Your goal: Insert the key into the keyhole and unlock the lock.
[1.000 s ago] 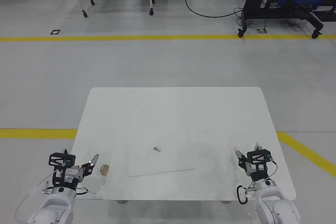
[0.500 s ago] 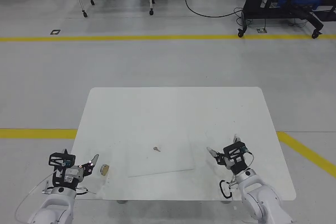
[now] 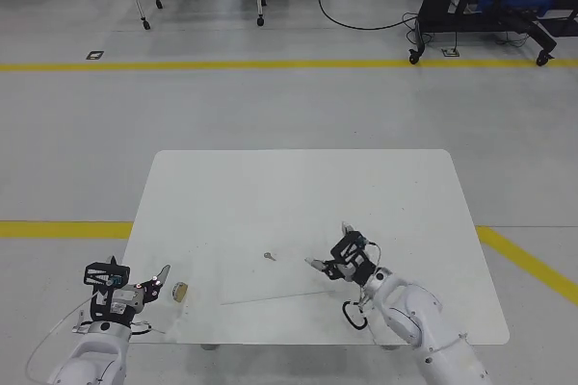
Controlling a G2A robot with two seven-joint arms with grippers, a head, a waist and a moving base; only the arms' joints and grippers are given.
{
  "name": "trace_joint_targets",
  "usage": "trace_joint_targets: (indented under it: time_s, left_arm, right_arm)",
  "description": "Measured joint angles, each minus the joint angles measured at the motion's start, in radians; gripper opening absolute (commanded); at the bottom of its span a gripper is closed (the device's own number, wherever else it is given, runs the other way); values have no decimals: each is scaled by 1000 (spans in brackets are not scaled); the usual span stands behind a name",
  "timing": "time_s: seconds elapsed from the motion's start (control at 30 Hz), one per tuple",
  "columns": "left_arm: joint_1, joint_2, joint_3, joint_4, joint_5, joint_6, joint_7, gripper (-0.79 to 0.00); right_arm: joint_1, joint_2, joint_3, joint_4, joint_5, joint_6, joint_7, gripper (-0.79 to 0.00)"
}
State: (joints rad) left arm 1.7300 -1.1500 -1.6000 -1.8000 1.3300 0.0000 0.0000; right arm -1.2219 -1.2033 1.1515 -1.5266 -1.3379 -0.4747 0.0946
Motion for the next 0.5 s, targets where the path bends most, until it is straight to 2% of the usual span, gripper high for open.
trace_joint_targets:
  time_s: [0.13, 0.27, 0.37, 0.5]
  left_arm:
    - [0, 0, 0, 0, 0, 0, 0, 0]
    - [0, 0, 0, 0, 0, 0, 0, 0]
    - [0, 0, 0, 0, 0, 0, 0, 0]
    - [0, 0, 0, 0, 0, 0, 0, 0]
  right_arm:
    - [191, -39, -157, 180, 40, -141, 32, 0]
    - [309, -75, -253, 327, 114, -223, 65, 0]
    - [363, -95, -291, 417, 174, -279, 63, 0]
    - [411, -116, -330, 500, 211, -293, 102, 0]
